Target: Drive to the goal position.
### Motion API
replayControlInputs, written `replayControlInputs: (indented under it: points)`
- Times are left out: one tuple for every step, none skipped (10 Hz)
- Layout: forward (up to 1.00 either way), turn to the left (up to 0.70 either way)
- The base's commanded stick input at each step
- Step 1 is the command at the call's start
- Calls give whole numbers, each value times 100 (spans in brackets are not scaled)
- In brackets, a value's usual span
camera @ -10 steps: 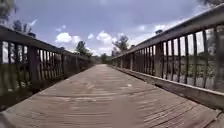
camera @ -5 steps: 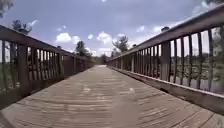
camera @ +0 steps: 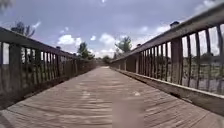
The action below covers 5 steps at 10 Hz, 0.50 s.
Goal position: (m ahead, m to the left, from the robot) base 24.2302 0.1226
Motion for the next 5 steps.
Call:
replayControlInputs:
  points:
    - [50, 1]
    - [50, 1]
    - [50, 1]
    - [50, 1]
    - [50, 1]
